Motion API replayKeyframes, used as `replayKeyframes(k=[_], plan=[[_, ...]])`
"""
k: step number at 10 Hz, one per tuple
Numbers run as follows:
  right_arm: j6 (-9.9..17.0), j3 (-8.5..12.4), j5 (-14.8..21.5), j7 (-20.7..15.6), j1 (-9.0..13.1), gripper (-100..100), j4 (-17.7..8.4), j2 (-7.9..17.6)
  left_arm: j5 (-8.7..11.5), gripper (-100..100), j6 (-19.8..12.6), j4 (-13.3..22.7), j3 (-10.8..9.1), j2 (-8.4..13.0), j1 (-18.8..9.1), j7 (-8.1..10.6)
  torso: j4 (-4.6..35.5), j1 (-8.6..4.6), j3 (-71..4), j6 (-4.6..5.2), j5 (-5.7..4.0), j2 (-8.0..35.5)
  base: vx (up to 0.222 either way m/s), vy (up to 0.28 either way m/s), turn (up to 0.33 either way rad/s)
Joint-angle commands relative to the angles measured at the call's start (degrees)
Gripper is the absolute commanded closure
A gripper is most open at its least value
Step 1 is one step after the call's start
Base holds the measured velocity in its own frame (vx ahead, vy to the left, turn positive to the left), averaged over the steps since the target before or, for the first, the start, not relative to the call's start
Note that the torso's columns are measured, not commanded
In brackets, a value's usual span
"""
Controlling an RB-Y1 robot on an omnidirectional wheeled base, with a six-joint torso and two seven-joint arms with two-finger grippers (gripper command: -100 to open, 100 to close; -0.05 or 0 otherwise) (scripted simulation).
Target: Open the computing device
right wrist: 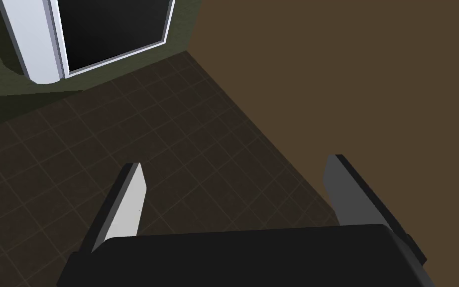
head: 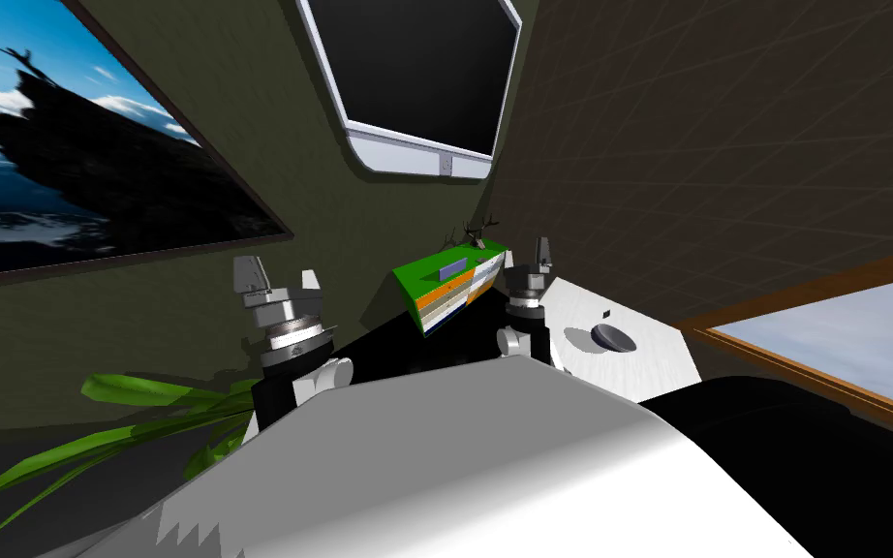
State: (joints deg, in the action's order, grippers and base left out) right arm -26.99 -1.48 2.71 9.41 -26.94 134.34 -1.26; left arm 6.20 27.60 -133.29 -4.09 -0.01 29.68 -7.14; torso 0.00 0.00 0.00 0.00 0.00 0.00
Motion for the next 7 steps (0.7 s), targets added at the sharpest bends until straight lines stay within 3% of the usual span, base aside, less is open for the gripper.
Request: replayKeyframes(k=[1,7], plan=[[0.0,0.0,0.0,0.0,0.0,0,0.0,0.0,0.0,0,0.0,0.0,0.00,0.0,0.0,0.00,2.3,0.00,-4.7,0.00,0.00,2.3,0.000,0.000,0.000],[0.0,0.0,0.0,0.0,0.0,0,0.0,0.0,0.0,0,0.0,0.0,0.00,0.0,0.0,0.00,26.9,0.00,-53.8,0.00,0.00,26.9,0.000,0.000,0.000]])
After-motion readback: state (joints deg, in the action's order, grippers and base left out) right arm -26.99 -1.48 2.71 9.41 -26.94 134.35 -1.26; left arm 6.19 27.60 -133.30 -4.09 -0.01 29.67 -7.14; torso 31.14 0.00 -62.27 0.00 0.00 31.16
